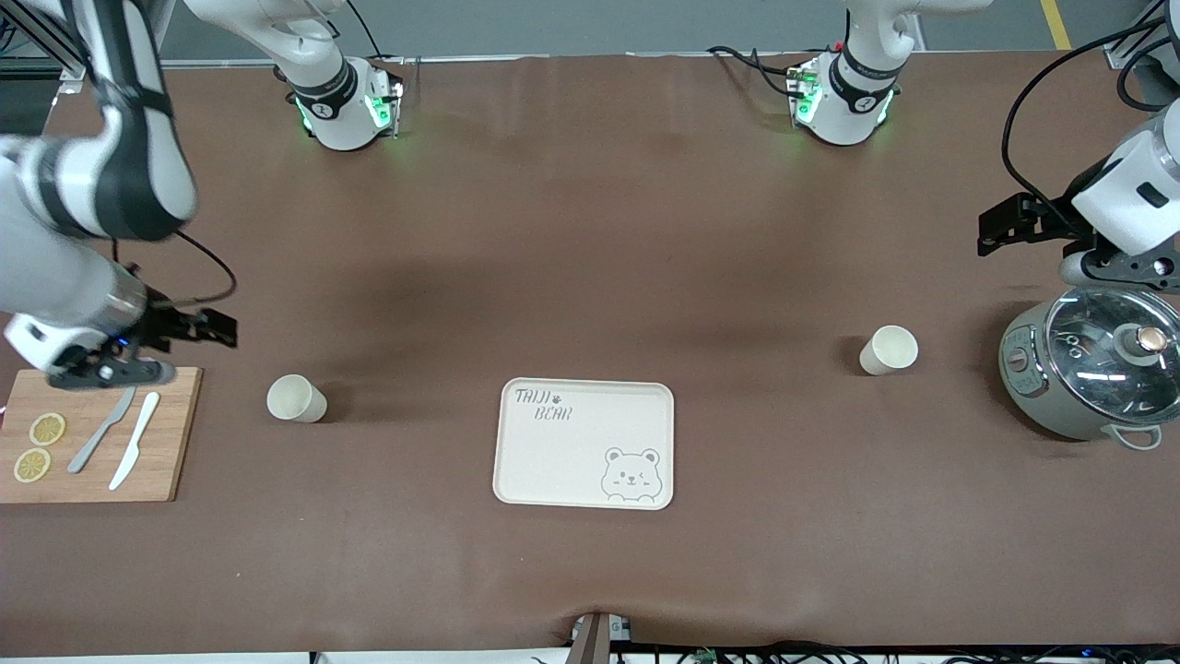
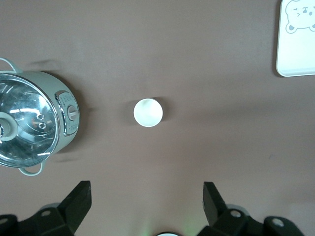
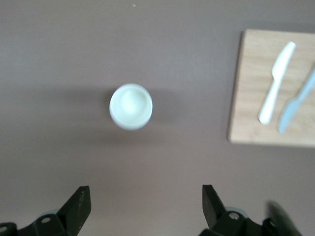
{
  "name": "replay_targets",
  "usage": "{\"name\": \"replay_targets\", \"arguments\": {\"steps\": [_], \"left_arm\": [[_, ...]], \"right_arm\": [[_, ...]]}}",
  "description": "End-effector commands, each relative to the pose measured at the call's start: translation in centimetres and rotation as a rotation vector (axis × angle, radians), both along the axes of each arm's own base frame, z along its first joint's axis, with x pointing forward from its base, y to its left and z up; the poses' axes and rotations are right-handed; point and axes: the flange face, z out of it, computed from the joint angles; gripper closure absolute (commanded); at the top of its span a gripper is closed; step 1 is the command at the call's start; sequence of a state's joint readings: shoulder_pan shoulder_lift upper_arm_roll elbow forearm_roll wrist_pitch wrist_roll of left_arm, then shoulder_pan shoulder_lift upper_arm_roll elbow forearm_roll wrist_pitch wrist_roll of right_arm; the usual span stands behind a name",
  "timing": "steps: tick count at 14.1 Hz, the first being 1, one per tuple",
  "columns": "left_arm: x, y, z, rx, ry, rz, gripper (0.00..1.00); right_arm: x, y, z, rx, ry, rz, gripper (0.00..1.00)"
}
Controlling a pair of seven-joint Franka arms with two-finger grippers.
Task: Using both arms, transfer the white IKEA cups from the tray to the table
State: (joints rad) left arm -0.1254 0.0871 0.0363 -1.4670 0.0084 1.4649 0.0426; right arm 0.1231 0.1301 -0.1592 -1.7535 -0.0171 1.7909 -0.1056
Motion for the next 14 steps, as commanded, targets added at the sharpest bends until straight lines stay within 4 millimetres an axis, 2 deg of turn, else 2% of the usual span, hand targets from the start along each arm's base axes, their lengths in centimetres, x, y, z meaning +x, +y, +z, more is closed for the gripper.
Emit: {"name": "replay_targets", "arguments": {"steps": [1,4,6,8,10,12,14], "left_arm": [[0.0,0.1,0.6,0.015,-0.006,-0.007,0.00],[0.0,0.2,0.6,0.015,-0.006,-0.007,0.00],[0.0,0.2,0.6,0.015,-0.006,-0.007,0.00],[0.0,0.2,0.6,0.014,-0.006,-0.010,0.00],[0.0,0.2,0.6,0.016,-0.006,-0.010,0.00],[0.0,0.3,0.6,0.016,-0.006,-0.009,0.00],[0.0,0.2,0.6,0.017,-0.006,-0.010,0.00]], "right_arm": [[-2.2,-0.1,5.2,0.006,0.017,-0.063,0.00],[-4.5,0.3,8.5,0.003,0.015,-0.079,0.00],[-5.7,0.8,9.8,0.000,0.030,-0.038,0.00],[-6.3,-0.2,11.1,-0.011,0.040,0.035,0.00],[-6.7,-2.3,13.0,-0.010,0.033,0.011,0.00],[-6.9,-3.3,13.3,-0.011,0.034,-0.002,0.00],[-6.9,-3.4,13.3,-0.012,0.032,-0.005,0.00]]}}
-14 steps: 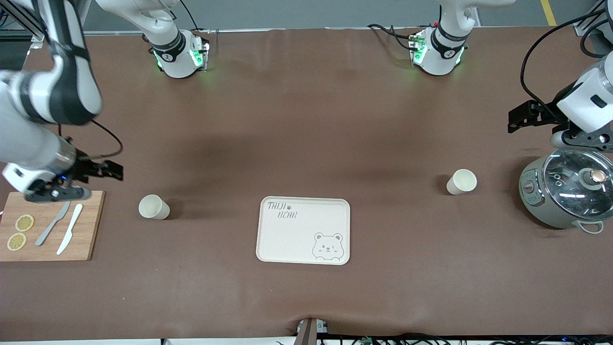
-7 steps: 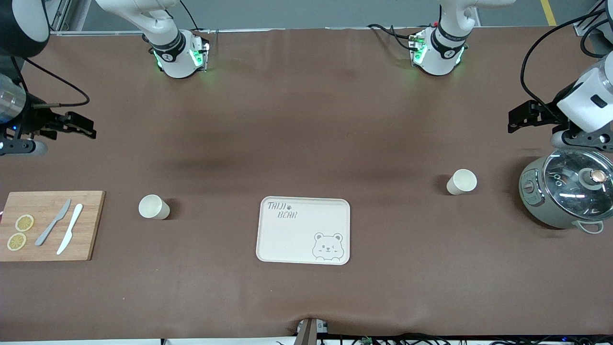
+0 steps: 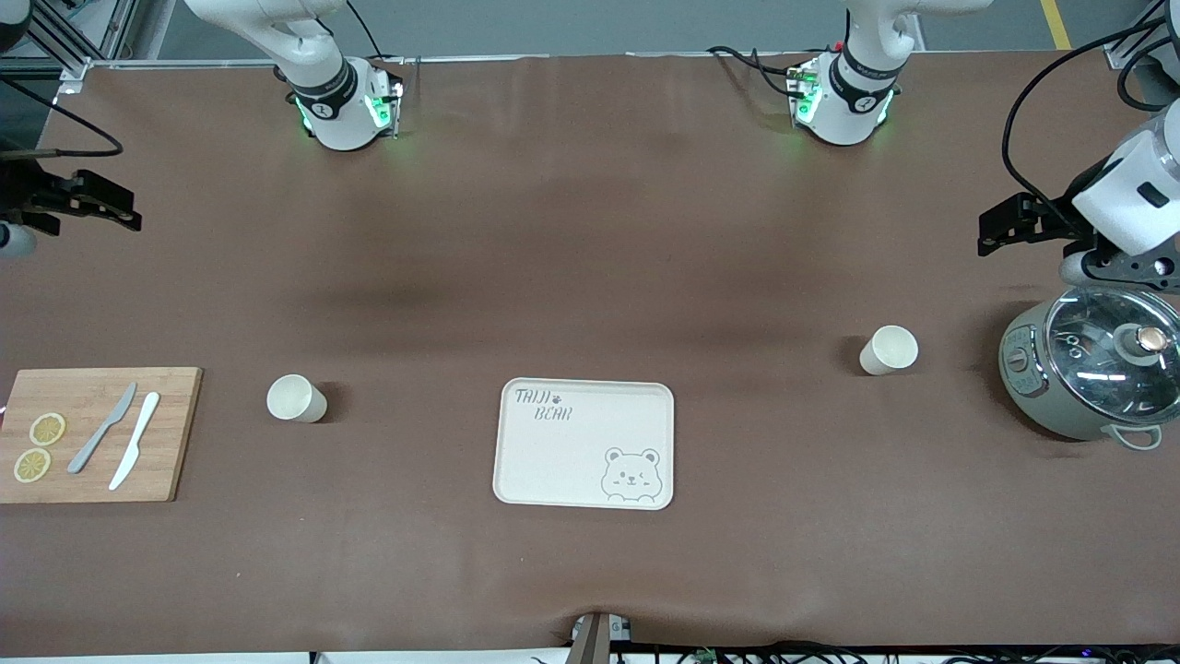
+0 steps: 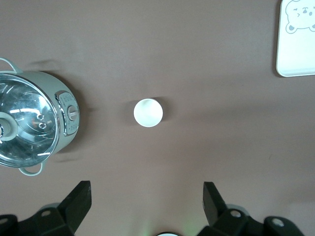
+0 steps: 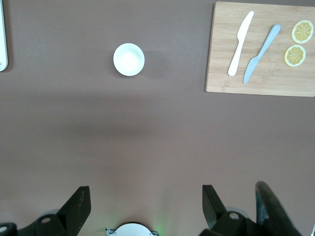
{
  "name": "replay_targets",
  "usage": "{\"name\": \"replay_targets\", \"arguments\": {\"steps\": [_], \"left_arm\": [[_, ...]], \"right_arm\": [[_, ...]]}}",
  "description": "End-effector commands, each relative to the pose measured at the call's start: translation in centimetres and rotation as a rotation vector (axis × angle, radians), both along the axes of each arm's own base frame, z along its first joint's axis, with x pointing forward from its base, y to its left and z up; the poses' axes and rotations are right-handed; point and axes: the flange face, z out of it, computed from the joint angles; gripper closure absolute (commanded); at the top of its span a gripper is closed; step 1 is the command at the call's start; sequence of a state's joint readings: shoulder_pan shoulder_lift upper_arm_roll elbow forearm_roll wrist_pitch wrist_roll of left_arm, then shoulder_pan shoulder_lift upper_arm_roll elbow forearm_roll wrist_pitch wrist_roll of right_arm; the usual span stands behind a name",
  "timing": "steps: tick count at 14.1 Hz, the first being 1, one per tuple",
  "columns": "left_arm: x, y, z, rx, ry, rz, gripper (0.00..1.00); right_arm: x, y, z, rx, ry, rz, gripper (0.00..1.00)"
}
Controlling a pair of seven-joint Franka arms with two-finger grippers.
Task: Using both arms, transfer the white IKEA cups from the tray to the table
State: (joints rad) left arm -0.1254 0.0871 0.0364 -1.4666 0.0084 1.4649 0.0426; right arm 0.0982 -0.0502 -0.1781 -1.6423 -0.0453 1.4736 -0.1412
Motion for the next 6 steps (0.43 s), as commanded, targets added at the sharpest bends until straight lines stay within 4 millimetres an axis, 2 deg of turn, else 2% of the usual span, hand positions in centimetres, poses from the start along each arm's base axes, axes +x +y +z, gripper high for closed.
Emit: {"name": "replay_targets", "arguments": {"steps": [1,6], "left_arm": [[-0.05,0.15,0.62,0.017,-0.007,-0.012,0.00],[0.00,0.13,0.54,0.016,-0.006,-0.008,0.00]], "right_arm": [[-0.28,-0.13,0.50,-0.018,0.003,0.012,0.00],[-0.26,0.22,0.49,-0.017,0.004,0.013,0.00]]}}
